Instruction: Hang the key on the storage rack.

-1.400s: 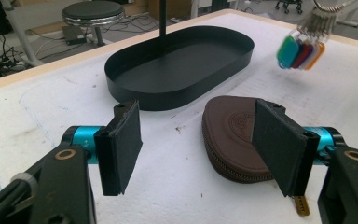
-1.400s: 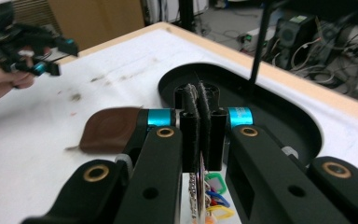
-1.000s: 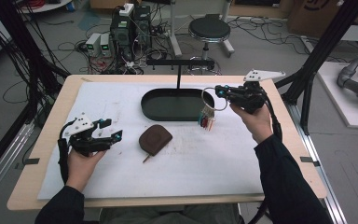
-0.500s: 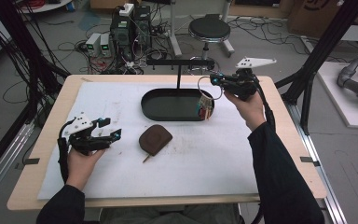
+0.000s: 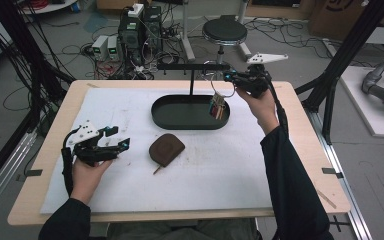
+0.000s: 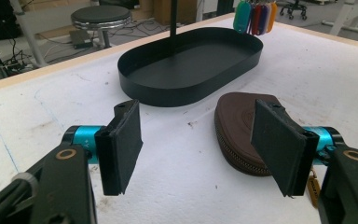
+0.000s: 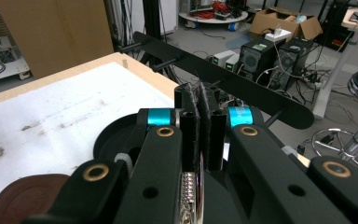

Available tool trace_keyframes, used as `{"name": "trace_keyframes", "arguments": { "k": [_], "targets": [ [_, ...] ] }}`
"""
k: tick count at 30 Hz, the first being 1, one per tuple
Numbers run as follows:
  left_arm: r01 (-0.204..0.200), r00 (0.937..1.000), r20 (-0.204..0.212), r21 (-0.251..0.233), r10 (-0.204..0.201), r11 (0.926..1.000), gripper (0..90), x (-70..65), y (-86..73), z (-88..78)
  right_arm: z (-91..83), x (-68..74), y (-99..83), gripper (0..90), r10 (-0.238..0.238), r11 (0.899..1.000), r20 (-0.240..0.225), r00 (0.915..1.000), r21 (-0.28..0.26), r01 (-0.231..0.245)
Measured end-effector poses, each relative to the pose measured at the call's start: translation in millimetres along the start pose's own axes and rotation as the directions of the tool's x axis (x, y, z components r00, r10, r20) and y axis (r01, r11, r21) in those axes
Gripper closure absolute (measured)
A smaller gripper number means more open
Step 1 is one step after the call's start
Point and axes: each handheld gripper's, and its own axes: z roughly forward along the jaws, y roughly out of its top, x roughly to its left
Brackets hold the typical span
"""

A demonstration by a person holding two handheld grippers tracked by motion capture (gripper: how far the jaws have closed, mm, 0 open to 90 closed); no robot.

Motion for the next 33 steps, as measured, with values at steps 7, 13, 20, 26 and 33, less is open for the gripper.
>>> {"name": "trace_keyframes", "arguments": {
  "k": [7,13,20,26,33],
  "targets": [
    [0.001,1.0,0.004,0.004,-0.001,1.0,33.6,0.1,-0.9,2.2,7.5,-12.7,-5.5,88.3,0.017,1.0,0.019,0.9997,0.002,-0.017],
    [0.001,1.0,0.003,0.002,-0.001,1.0,33.6,-0.2,-0.8,2.3,12.5,-21.4,-9.4,88.3,0.042,0.999,0.035,0.9985,0.005,-0.042],
    [-0.002,1.0,-0.002,0.004,0.002,1.0,33.6,0.6,-1.5,1.2,16.8,-28.9,-13.8,88.3,0.062,0.998,0.033,0.9975,0.017,-0.063],
    [-0.004,1.0,-0.004,0.007,0.004,1.0,33.6,0.8,-2.2,1.1,21.2,-31.9,-16.2,88.3,0.061,0.998,0.033,0.9976,0.027,-0.062],
    [-0.003,1.0,-0.008,0.009,0.003,1.0,33.6,1.7,-2.9,0.7,24.5,-35.7,-18.7,88.3,0.08,0.996,0.042,0.9959,0.028,-0.081]
  ]
}}
